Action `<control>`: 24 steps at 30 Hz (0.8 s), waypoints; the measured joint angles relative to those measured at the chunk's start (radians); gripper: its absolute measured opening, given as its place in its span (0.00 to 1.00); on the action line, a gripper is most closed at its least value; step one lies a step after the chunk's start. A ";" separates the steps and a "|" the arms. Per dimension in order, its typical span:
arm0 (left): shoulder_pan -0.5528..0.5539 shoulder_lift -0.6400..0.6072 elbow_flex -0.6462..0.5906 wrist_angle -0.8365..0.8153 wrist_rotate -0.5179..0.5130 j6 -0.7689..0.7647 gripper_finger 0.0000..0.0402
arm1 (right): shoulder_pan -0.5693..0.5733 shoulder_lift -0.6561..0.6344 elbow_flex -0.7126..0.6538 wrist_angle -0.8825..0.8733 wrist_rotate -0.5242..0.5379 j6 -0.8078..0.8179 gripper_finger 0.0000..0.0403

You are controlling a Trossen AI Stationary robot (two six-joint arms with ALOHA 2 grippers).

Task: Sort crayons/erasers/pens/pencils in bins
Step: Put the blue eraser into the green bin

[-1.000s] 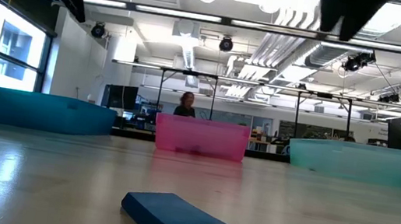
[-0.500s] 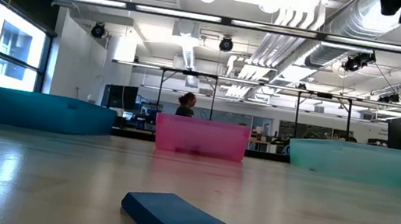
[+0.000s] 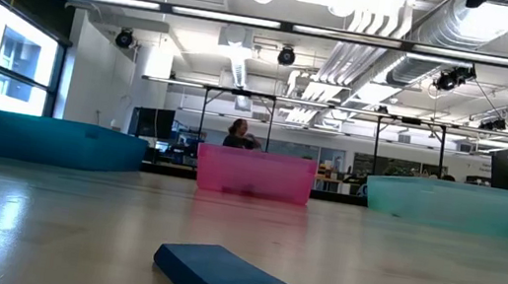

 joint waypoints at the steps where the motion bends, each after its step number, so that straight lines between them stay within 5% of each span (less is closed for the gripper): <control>1: -0.007 0.020 0.018 0.003 -0.001 0.011 0.58 | -0.006 -0.002 0.000 0.000 0.005 0.000 0.26; 24: -0.164 0.354 0.108 0.035 -0.006 0.031 0.58 | -0.215 -0.013 0.000 0.000 0.066 -0.135 0.26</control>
